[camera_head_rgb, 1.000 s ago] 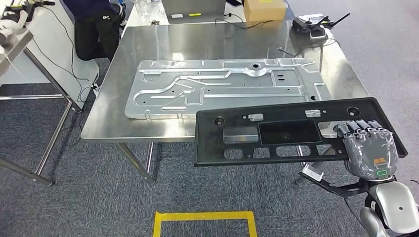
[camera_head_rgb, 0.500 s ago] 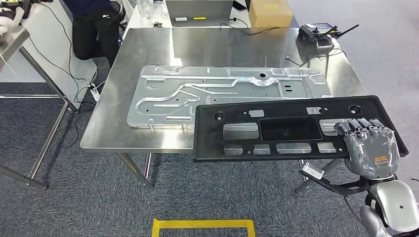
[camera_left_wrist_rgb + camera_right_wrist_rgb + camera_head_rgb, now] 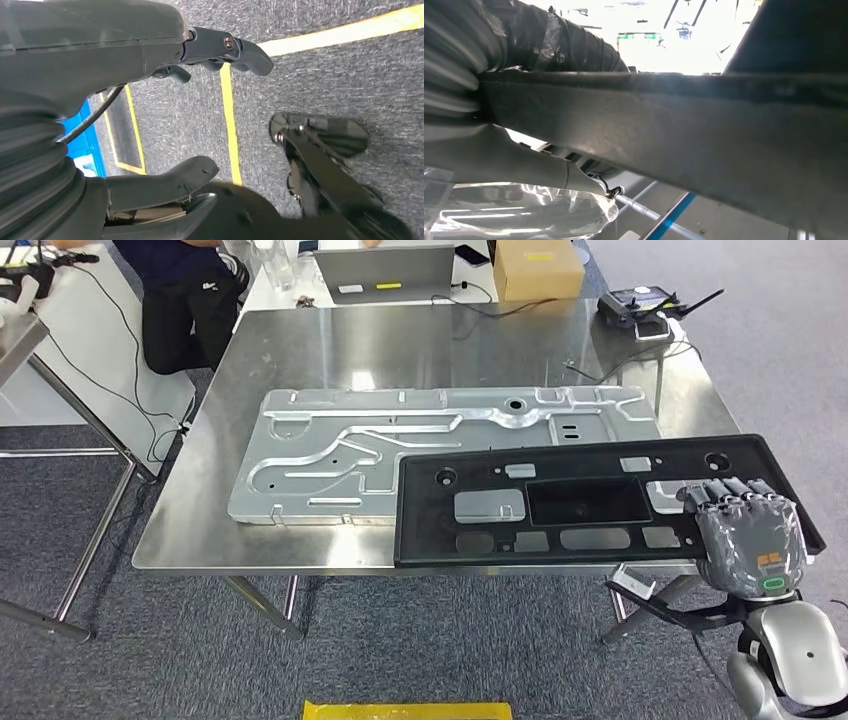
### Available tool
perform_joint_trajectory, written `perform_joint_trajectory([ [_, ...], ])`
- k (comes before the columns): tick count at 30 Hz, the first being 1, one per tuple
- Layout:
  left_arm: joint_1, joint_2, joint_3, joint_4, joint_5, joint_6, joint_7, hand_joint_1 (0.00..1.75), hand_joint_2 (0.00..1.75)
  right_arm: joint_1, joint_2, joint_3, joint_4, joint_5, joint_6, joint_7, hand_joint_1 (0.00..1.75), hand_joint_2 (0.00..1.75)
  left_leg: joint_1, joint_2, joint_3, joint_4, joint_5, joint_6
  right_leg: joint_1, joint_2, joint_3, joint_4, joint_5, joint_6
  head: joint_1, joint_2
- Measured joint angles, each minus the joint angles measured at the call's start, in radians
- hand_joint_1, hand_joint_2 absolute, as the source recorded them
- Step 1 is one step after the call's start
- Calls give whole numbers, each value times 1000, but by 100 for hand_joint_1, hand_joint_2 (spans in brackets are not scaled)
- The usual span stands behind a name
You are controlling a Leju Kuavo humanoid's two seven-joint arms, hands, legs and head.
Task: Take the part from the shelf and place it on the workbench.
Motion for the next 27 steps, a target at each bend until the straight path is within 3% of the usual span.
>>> perform_joint_trajectory([
  [1, 1, 0, -1, 0, 0, 0, 0, 0, 175, 0, 1, 0, 4, 0, 0, 0, 175, 175, 0, 0, -36, 42, 2, 2, 2, 0, 7, 0, -6, -1, 0, 0],
  [2, 3, 0, -2, 0, 1, 0, 0, 0, 175, 0, 2, 0, 7, 0, 0, 0, 175, 175, -1, 0, -55, 47, 25, 5, 4, 1, 16, 0, -13, -1, 0, 0],
  [3, 5, 0, -2, 0, 1, 0, 0, 0, 175, 0, 3, 0, 11, -1, 0, 0, 175, 175, -2, 0, -54, 11, 70, 12, 6, 2, 28, 0, -21, -1, 0, 0],
  [5, 7, 2, -3, 0, 1, 0, 0, 0, 175, 0, 4, 0, 17, -1, 0, 0, 175, 175, -8, -1, -15, -117, 167, 30, 11, 3, 51, -2, -37, 1, 1, 0],
  [6, 7, 3, -3, 0, 2, 0, 0, 0, 175, -1, 4, 0, 19, -2, 0, 0, 175, 175, -12, 0, 6, -171, 192, 39, 13, 4, 57, -3, -43, 4, 1, 0],
  [7, 6, 4, -3, 0, 3, 0, 0, 0, 175, -2, 5, 0, 21, -3, 0, 0, 175, 175, -15, 0, 18, -203, 199, 44, 13, 4, 60, -5, -47, 8, 1, 0],
  [10, 4, 5, -4, 0, 4, 0, 0, 0, 175, -1, 7, -1, 27, -6, 0, 0, 175, 175, -14, 1, 37, -236, 187, 50, 12, 3, 69, -18, -52, 24, 1, 0],
  [12, 5, 4, -5, 0, 4, 0, 0, 0, 175, -2, 7, -5, 30, -10, 1, -1, 175, 175, -8, 1, 61, -264, 189, 54, 14, 1, 66, 6, -68, 32, 3, 0],
  [13, 6, 4, -5, 0, 4, 0, 0, 0, 175, -4, 7, -8, 33, -13, 2, -1, 175, 175, -5, 2, 72, -274, 188, 57, 14, 0, 45, 50, -87, 34, 4, 0],
  [15, 4, 4, -6, 0, 4, -1, -1, 0, 175, -7, 10, -11, 41, -17, 6, -2, 175, 175, -7, 2, 85, -278, 179, 62, 13, 0, -35, 177, -130, 39, 4, 0],
  [16, 4, 4, -6, 0, 4, -1, -1, 0, 175, -7, 12, -12, 47, -17, 8, -4, 175, 175, -7, 2, 91, -277, 172, 63, 11, 0, -74, 226, -136, 42, 4, 0],
  [17, 5, 4, -6, 0, 4, -2, -1, 0, 175, -7, 14, -12, 53, -17, 10, -7, 175, 175, -7, 1, 99, -275, 165, 63, 9, 0, -98, 243, -122, 45, 4, 0],
  [18, 5, 4, -7, 0, 4, -2, -1, 0, 175, -7, 17, -12, 59, -17, 12, -10, 175, 175, -7, 0, 108, -273, 156, 61, 7, 0, -103, 222, -86, 47, 4, 0],
  [20, 5, 3, -9, 0, 3, -3, -1, 0, 175, -13, 22, -12, 71, -17, 17, -15, 175, 175, -6, -3, 125, -266, 136, 54, 2, -2, -69, 107, 6, 48, 4, 0],
  [21, 5, 2, -11, 0, 2, -3, -1, 0, 175, -20, 25, -11, 79, -17, 20, -16, 175, 175, -7, -3, 129, -260, 126, 48, 3, -2, -48, 53, 33, 46, 5, 0],
  [23, 1, 3, -16, 0, 0, -3, -1, 0, 175, -36, 35, -10, 96, -17, 26, -18, 175, 175, -10, -4, 128, -253, 114, 37, 6, -1, -33, 9, 37, 35, 4, 0],
  [27, -5, 3, -26, 0, -2, -3, -1, 0, 175, -67, 56, -2, 132, -12, 32, -23, 175, 175, -10, -2, 120, -228, 92, 17, 2, 0, -21, -5, 23, 12, 3, 0],
])
